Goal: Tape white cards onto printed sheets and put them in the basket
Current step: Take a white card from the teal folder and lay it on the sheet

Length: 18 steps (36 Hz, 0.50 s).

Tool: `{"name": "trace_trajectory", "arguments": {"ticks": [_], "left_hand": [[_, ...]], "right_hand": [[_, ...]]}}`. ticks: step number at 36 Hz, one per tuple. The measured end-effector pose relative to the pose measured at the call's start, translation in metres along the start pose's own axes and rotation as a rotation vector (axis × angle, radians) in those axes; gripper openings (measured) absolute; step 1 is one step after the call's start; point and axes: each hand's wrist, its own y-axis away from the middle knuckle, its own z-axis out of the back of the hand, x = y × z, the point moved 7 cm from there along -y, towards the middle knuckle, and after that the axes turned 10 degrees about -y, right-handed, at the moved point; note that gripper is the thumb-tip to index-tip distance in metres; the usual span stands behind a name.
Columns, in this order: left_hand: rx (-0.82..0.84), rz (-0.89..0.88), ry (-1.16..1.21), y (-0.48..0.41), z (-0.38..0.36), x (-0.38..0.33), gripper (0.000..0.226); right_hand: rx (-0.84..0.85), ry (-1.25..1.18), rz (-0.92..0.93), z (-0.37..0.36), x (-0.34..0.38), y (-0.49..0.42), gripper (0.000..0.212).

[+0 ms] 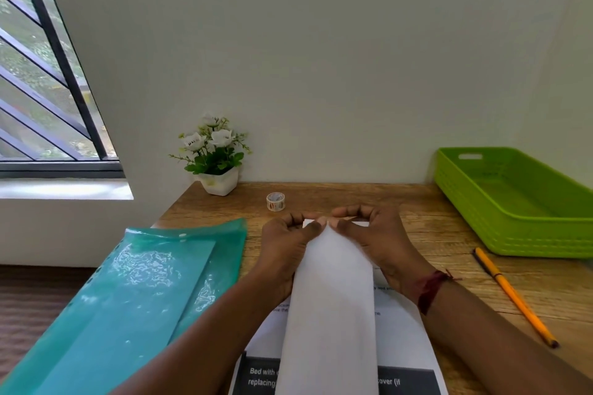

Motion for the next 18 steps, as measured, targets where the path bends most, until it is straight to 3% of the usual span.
{"name": "trace_trajectory", "arguments": {"ticks": [14, 18], "left_hand": [[-0.058, -0.006, 0.048, 0.001, 0.009, -0.004, 0.023], [-0.108, -0.001, 0.123, 0.0, 0.02, -0.009, 0.019]], "right_hand": [[-0.043, -0.118, -0.178, 0.013, -0.002, 0.009, 0.021], [0.12, -0.082, -0.334, 0.005, -0.005, 0.025, 0.031]]}}
